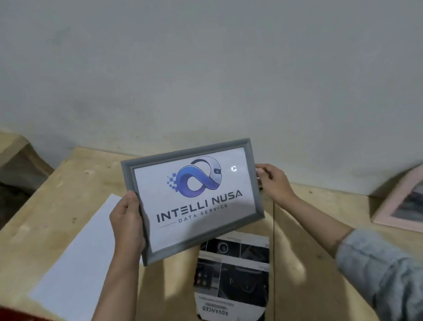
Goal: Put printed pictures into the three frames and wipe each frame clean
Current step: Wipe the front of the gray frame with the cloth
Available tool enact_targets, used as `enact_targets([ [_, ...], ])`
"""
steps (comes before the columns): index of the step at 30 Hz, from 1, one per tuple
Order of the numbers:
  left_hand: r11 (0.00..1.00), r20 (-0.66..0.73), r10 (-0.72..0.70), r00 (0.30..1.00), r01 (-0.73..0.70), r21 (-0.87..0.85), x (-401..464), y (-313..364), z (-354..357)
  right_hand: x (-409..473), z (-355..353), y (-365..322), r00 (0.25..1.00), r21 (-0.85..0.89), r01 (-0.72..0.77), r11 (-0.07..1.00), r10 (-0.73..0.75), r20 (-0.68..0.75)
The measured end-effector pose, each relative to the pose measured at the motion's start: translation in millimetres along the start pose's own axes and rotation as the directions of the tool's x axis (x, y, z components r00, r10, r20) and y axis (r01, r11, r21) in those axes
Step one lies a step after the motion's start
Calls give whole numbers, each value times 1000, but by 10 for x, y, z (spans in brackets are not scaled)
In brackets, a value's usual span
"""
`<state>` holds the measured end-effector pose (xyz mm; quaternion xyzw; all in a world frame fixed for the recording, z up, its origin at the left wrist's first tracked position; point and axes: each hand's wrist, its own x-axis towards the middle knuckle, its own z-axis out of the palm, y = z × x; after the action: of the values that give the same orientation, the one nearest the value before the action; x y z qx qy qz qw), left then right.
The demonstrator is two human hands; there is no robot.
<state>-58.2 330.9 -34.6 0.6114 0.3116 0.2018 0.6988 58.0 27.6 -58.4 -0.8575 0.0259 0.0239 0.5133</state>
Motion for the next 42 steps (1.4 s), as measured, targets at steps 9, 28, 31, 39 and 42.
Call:
enact_targets([
  [9, 907, 456, 178, 872, -325, 269, -484, 0, 1185, -573, -1209, 442, 919, -125, -127, 984, 69, -389],
  [28, 588, 562, -40, 826, -436, 681, -729, -667, 2809, -567, -2123, 1222, 907, -85, -290, 953, 245, -343],
  [31, 577, 548, -25, 836, -435, 691, -692, -710, 2861, -433, -2085, 1294, 907, -54, -331, 942, 302, -292],
  [39, 572, 549, -82, 832, -412, 709, -570, -675, 3060, -160, -2064, 1500, 896, -7, -351, 936, 334, -293],
  [42, 584, 544, -97, 834, -395, 709, -554, -680, 3059, -153, -2059, 1477, 900, -12, -335, 942, 317, -300],
])
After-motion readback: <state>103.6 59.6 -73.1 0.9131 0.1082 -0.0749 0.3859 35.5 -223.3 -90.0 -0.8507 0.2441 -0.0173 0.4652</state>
